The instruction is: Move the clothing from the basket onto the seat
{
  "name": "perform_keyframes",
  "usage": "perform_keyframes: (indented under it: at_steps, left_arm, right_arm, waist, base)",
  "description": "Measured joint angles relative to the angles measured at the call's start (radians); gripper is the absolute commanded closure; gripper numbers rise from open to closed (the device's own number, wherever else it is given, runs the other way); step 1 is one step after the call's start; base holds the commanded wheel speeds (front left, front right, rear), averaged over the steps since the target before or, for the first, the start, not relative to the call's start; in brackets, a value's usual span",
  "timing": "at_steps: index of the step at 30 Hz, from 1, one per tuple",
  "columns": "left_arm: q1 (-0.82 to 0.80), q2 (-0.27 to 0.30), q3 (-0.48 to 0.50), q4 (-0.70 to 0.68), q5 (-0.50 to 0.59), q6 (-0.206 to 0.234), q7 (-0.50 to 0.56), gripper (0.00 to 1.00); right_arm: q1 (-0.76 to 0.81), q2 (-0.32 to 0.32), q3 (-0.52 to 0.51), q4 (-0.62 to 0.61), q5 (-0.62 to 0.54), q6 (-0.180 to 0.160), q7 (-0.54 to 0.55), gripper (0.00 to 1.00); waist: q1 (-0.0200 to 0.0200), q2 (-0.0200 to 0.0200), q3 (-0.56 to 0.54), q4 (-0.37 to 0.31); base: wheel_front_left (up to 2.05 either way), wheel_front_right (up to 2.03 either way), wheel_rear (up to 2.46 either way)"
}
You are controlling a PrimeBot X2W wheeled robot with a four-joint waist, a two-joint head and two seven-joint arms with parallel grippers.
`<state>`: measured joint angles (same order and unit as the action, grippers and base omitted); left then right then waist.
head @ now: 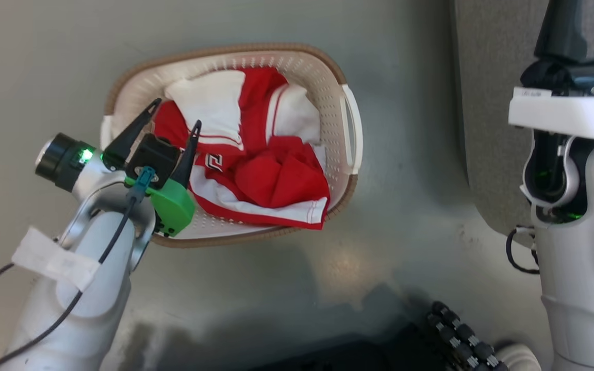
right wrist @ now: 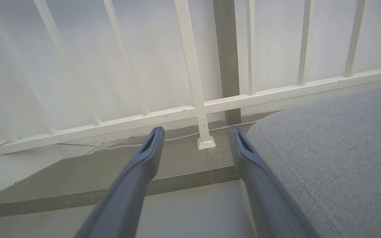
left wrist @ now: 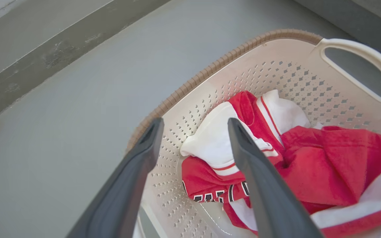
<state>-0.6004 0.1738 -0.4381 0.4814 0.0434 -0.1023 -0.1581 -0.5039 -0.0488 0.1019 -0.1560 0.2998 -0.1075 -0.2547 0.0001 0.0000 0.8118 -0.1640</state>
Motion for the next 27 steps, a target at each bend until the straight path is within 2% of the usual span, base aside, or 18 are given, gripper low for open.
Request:
perform_keyframes:
  at_steps: [9,27]
  left_arm:
    - [-0.053,0.008,-0.082,0.098,0.048,-0.018,0.023,0.00]
    - [-0.151,0.039,-0.181,0.231,0.069,-0.022,0.053,0.00]
  right_arm:
    - [-0.030,-0.001,0.008,0.005,0.019,0.000,0.000,0.00]
    - [-0.062,0.000,0.038,0.012,0.063,-0.008,0.000,0.00]
  waist:
    - [0.0000,0.0000,0.079,-0.045]
    - [-0.0001,0.0000,0.141,-0.121]
  base:
    - [0.00,0.00,0.00]
    - [0.00,0.00,0.00]
